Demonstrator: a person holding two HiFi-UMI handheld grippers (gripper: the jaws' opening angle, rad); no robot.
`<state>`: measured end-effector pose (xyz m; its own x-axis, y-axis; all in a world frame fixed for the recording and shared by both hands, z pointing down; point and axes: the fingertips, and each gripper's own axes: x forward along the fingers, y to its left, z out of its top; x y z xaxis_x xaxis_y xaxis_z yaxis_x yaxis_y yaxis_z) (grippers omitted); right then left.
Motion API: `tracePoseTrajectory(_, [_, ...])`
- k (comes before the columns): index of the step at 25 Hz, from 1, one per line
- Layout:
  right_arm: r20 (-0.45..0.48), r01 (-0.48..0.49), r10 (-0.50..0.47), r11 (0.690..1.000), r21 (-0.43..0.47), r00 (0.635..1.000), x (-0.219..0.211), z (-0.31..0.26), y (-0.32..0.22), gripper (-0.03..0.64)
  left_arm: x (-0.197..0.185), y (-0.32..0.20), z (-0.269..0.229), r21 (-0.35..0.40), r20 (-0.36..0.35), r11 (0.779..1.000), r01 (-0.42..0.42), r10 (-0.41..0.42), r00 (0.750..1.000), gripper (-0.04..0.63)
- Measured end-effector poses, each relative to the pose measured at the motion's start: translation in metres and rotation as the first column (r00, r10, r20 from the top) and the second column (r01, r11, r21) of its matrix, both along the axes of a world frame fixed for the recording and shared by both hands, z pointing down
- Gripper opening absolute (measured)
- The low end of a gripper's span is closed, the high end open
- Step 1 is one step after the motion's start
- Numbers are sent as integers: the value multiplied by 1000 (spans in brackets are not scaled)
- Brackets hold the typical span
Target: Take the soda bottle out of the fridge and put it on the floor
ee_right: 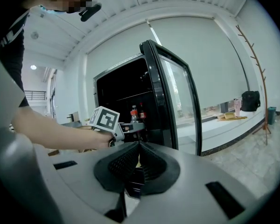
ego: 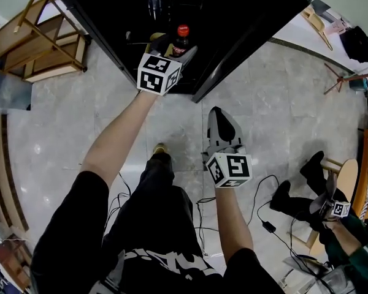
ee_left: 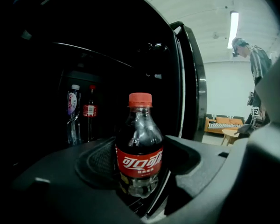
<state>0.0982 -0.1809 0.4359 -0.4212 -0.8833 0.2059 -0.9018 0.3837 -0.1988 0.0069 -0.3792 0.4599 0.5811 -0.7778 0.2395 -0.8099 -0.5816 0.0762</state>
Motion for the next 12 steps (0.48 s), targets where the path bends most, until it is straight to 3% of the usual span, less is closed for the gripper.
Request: tracePoseTrajectory(12, [-39,-12,12,1000,21,999,6,47,13,23,-16,59,27,4,-30,998,-56,56,998,302])
